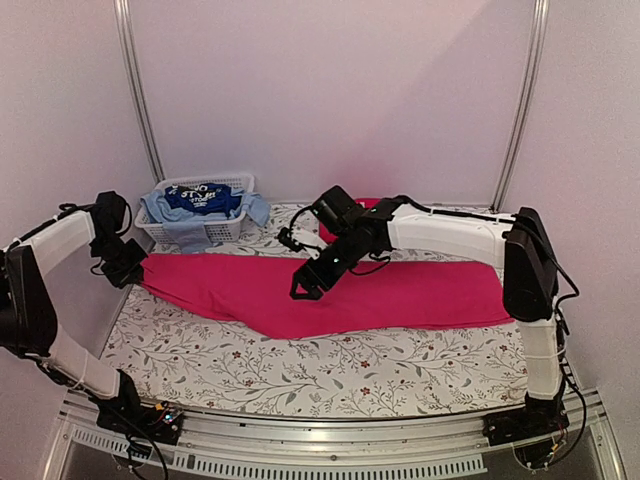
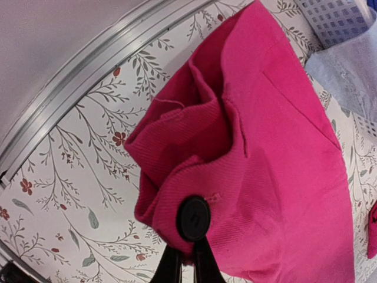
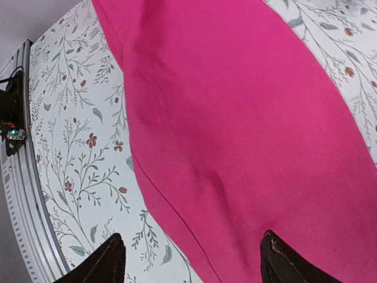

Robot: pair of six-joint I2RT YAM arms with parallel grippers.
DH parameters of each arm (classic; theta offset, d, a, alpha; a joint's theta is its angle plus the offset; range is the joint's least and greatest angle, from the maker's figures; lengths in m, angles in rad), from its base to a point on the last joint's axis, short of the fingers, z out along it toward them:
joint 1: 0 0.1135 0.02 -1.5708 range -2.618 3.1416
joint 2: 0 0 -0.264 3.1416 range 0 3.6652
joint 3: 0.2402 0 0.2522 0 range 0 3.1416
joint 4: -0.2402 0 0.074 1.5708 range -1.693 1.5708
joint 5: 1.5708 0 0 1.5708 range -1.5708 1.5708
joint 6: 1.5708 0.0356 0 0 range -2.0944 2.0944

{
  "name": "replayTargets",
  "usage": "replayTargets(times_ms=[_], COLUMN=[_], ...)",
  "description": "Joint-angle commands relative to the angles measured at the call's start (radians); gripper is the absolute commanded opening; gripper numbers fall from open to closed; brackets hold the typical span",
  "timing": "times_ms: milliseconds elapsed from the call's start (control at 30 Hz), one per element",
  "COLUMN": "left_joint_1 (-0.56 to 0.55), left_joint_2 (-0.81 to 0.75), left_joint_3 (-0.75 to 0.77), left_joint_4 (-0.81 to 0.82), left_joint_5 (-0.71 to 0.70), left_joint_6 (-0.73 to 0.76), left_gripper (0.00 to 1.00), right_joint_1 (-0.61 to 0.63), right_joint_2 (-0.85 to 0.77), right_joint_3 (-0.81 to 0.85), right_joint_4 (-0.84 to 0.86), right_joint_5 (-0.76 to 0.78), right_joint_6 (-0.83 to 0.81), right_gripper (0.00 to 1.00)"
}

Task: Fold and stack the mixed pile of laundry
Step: Smooth out the rectangle-folded trousers at the center of the board.

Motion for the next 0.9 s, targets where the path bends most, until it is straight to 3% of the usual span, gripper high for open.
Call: replayTargets(times_ms=[0,200,333,400,533,567,867], left_joint_1=[-0.012,-0.011,-0.012,-0.013,-0.012,-0.011,-0.010], left_joint_2=[-0.015,-0.019,-0.015,-0.011,-0.008,-0.007,0.012], left_joint_3=[-0.003,-0.007,-0.010,-0.009,-0.005,-0.005,-0.010], left_joint_4=[0.011,0.017,0.027,0.029,0.033,0.035,0.043], left_joint_5=[0.019,0.046,0.050,0.050,0.040,0.038,0.030], left_joint_6=[-0.001,0.000,0.000,0.001,0.004,0.006,0.020], left_gripper=[0.00,0.00,0.00,0.00,0.00,0.00,0.00], right_joint_1=[0.050,0.040,0.026,0.019,0.009,0.009,-0.045], right_joint_2=[0.135,0.216,0.252,0.263,0.248,0.242,0.074], right_joint_3=[0.097,0.095,0.097,0.094,0.081,0.076,0.036], right_joint_4=[-0.012,0.013,0.013,0.011,0.013,0.013,0.010], right_joint_5=[0.044,0.065,0.058,0.062,0.053,0.052,0.094], right_joint_6=[-0.047,-0.073,-0.080,-0.078,-0.084,-0.086,-0.075], right_gripper=[0.76,0.66,0.54,0.41,0.04,0.00,0.00])
